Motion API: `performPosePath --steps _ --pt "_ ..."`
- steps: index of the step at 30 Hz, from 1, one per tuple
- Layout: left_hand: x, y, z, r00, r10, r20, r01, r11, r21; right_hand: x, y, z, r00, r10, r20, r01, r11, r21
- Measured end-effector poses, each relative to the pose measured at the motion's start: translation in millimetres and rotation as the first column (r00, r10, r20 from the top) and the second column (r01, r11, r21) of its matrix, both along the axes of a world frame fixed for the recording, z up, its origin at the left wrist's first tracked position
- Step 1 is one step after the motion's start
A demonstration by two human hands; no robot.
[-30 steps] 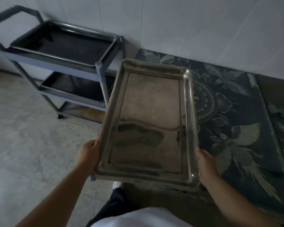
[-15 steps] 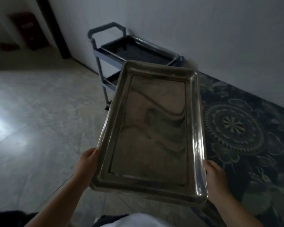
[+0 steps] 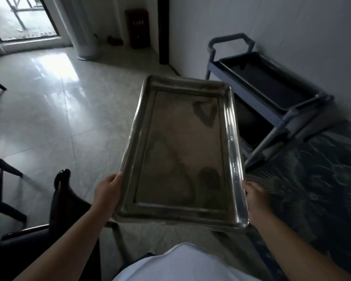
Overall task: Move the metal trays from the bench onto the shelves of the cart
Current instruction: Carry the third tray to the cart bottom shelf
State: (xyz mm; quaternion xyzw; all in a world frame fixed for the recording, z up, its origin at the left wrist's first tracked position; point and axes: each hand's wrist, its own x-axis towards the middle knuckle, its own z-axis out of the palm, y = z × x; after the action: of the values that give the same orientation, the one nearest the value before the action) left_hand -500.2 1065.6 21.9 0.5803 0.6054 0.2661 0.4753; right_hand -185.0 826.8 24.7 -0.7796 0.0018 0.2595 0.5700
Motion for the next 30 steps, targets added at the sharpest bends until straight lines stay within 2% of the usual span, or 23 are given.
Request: performPosePath --steps 6,12,20,23,30 --pt "-44 51 -7 0.999 0.038 -0.008 -0.038 0.999 -0.039 -29 66 -13 0.998 0.040 -0.053 -0.041 0.999 -0.008" --pt "-42 94 -18 0.997 0.015 -0.069 -0.018 0.999 -0.046 -41 99 -26 0.997 0.000 -0.073 -0.003 0.999 -0.047" --pt "24 149 -47 0.988 -0.057 -0.146 0.042 0.994 -0.104 12 142 -60 0.996 -0.085 -0.038 0.081 0.992 -0.100" --pt "59 180 -54 0.983 -0.079 -0.167 0.058 0.990 -0.129 39 166 -76 0.990 -0.120 -0.078 0.111 0.987 -0.117" --pt "136 257 -59 0.937 -0.246 -0.247 0.210 0.964 -0.164 74 200 -94 0.965 -0.234 -0.121 0.214 0.964 -0.157"
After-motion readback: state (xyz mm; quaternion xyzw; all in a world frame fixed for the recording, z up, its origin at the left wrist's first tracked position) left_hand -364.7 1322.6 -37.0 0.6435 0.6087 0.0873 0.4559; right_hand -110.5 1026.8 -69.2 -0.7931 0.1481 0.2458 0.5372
